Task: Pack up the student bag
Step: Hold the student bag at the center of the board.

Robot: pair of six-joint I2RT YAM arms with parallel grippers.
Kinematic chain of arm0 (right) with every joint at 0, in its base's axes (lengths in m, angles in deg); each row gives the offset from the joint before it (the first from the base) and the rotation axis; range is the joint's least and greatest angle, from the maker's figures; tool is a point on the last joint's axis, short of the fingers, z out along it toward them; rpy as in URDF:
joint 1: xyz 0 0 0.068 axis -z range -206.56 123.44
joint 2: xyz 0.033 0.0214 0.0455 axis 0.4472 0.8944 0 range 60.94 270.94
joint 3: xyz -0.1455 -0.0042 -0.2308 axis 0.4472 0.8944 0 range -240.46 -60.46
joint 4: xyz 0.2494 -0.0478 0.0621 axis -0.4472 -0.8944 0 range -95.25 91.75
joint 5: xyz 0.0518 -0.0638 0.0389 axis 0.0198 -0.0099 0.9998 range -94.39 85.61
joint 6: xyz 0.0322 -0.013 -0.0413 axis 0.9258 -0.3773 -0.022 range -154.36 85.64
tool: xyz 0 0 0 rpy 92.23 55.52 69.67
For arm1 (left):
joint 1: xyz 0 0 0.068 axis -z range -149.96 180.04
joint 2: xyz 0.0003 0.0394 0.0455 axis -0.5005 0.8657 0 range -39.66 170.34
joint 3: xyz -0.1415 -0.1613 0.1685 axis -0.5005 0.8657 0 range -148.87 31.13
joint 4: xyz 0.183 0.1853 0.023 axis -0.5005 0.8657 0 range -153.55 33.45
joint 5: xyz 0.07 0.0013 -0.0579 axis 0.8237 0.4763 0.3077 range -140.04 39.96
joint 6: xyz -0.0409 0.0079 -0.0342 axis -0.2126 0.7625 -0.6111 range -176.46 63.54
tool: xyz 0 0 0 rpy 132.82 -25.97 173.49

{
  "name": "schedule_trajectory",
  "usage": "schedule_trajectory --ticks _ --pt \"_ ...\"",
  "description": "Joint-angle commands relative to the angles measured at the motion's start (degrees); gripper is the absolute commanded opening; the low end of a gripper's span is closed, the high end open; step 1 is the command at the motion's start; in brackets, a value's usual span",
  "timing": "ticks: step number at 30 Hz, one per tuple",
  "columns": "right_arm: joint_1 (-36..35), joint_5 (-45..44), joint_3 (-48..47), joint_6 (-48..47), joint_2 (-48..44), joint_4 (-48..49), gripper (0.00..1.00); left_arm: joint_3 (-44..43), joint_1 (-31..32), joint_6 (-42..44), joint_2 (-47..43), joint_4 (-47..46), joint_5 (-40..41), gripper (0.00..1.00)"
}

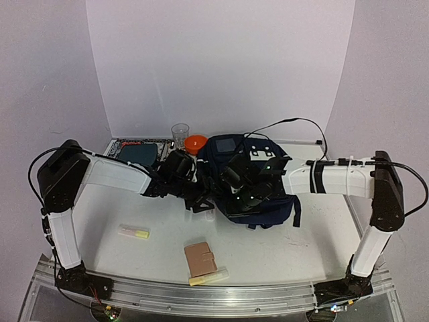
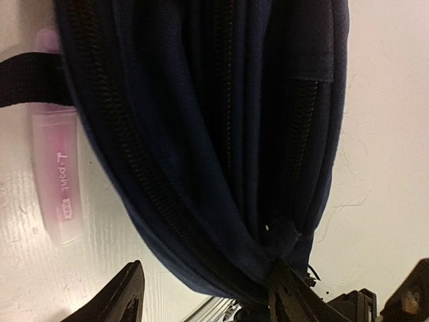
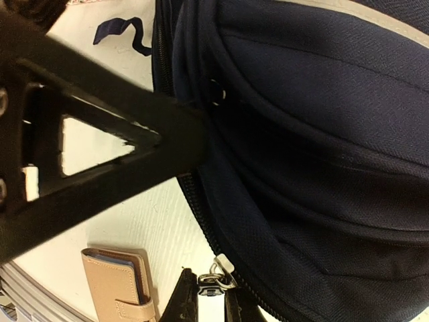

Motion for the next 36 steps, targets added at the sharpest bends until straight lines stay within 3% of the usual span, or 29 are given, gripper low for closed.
schedule_trajectory --ticks 1,4,8,10,19,26,30,36 --pt "-1.24 0.48 -4.17 -2.76 0.24 3.12 0.00 -3.44 2.47 -3.30 2.55 -4.97 0.25 0.62" --pt "-1.57 1.03 -4.22 -3.83 0.03 3.20 0.00 -4.36 3.46 -3.79 3.93 -5.46 1.11 0.49" --pt "-1.63 0.84 -1.45 -4.40 -1.72 2.34 0.00 -3.15 3.60 -3.13 2.68 -5.63 3.68 0.11" --pt "-1.60 -0.01 0.79 -4.35 -3.61 1.01 0.00 -1.70 3.45 -2.61 1.39 -5.51 5.23 0.01" --pt "-1.47 -4.82 9.58 -2.63 -14.23 -11.64 0.00 4.40 -3.74 4.68 -2.45 -2.18 5.40 0.00" --pt "-1.40 -7.03 14.47 0.60 -20.80 -19.43 0.00 -4.79 -11.54 21.90 0.01 14.39 5.77 0.00" --pt "-1.46 -5.27 15.14 -0.04 -21.65 -17.26 0.00 -12.03 -14.19 28.23 3.30 19.00 5.83 0.00" --pt "-1.49 -0.57 14.36 -4.33 -19.36 -4.67 0.02 -15.82 -13.88 28.07 4.20 20.38 1.61 0.00"
